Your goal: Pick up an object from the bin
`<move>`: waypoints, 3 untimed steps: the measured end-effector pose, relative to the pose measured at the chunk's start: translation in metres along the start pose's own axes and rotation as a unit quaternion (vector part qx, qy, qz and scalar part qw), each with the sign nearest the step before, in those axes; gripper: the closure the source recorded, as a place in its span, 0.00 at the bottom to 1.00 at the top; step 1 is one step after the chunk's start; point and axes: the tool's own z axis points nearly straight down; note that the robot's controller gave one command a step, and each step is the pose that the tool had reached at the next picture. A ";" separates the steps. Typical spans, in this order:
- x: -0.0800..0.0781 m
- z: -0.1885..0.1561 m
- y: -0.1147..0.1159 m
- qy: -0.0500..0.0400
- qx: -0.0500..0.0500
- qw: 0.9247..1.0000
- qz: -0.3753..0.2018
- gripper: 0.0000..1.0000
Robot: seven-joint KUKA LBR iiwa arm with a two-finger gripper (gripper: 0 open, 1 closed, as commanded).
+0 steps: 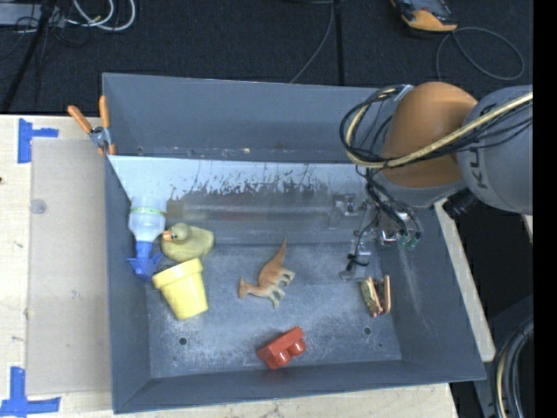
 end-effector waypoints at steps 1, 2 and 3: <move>-0.002 -0.005 0.000 -0.004 0.000 1.000 -0.001 0.00; 0.022 0.054 0.044 -0.003 0.000 1.000 -0.005 0.00; 0.028 0.069 0.055 0.000 0.000 1.000 -0.010 0.00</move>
Offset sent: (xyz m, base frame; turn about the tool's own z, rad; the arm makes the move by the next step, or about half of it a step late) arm -0.0338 0.0637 -0.0793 -0.0148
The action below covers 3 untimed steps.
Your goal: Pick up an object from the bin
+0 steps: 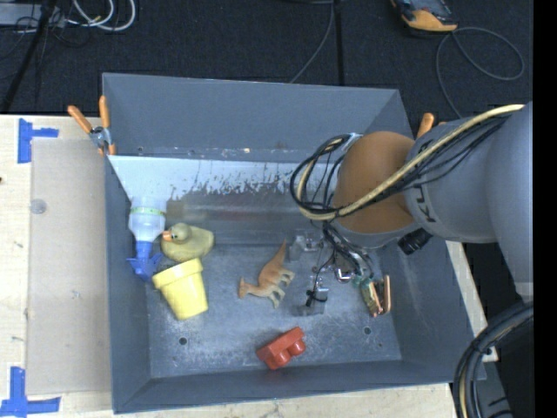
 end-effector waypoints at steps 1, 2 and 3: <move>0.004 0.011 0.007 0.000 0.000 0.997 -0.073 0.00; -0.004 0.010 0.043 -0.001 0.001 0.998 -0.066 0.00; 0.010 0.009 0.075 0.002 -0.001 0.994 -0.113 1.00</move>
Offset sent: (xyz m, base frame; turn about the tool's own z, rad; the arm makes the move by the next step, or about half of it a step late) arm 0.0077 0.0890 -0.0107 -0.0487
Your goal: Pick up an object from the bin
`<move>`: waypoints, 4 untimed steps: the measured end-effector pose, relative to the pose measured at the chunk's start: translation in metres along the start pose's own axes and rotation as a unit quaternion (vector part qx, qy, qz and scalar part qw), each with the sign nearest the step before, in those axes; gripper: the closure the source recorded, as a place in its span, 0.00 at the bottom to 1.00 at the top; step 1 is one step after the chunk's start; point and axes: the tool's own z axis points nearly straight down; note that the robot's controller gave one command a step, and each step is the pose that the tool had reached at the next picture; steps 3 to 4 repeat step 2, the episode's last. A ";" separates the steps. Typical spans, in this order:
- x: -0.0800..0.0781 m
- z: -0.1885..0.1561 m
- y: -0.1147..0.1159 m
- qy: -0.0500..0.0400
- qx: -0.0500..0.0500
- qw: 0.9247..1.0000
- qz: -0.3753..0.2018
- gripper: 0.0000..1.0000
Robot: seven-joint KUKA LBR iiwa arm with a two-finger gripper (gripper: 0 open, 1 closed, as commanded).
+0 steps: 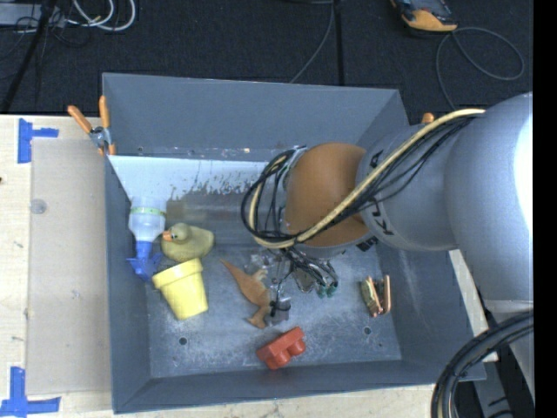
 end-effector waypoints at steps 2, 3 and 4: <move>0.009 -0.134 -0.006 -0.001 0.000 0.999 -0.035 1.00; 0.009 -0.134 -0.006 -0.001 0.000 0.999 -0.035 1.00; 0.009 -0.134 -0.006 -0.001 0.000 0.999 -0.035 1.00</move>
Offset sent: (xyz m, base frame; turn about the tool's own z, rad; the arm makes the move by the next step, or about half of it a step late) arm -0.0060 -0.0087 0.1342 -0.0718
